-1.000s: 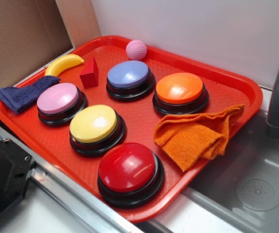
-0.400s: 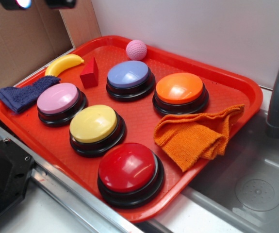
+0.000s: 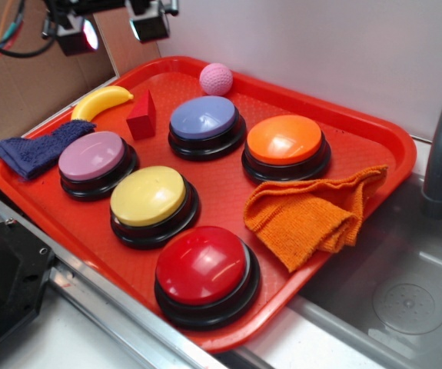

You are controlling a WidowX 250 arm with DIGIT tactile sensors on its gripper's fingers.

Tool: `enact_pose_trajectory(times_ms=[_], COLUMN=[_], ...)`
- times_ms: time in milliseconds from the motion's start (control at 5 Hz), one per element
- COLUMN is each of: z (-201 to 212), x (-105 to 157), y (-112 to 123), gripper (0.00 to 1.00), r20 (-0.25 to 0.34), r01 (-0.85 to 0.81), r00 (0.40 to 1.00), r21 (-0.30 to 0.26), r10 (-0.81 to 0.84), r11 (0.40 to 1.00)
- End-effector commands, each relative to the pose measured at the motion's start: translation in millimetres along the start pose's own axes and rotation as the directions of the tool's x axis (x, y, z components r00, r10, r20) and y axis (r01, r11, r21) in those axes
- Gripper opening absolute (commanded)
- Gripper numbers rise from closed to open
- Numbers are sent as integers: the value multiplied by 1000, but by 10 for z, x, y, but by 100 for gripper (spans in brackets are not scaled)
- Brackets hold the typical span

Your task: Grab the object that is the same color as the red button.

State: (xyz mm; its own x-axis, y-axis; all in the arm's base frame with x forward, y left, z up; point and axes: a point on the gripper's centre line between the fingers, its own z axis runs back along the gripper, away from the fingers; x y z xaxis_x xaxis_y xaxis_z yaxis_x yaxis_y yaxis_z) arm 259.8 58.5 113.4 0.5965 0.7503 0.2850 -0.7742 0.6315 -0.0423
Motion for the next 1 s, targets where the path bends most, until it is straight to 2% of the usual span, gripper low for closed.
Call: enact_pose_trajectory(times_ms=[0,200,400,600,800], z=[-361,-524,-648,-835,-924], x=[306,385,389,308,245], y=[231,320,372,352,300], gripper=[100,100,100,100,100], r20=[39,35,13,-158,-176], r01=[-212,-304,-310,-287,-273], r00=[977,952,951,944,946], r21=[31,56,79,32,17], r10=[211,303,310,288,272], r11=[977,951,947,957,962])
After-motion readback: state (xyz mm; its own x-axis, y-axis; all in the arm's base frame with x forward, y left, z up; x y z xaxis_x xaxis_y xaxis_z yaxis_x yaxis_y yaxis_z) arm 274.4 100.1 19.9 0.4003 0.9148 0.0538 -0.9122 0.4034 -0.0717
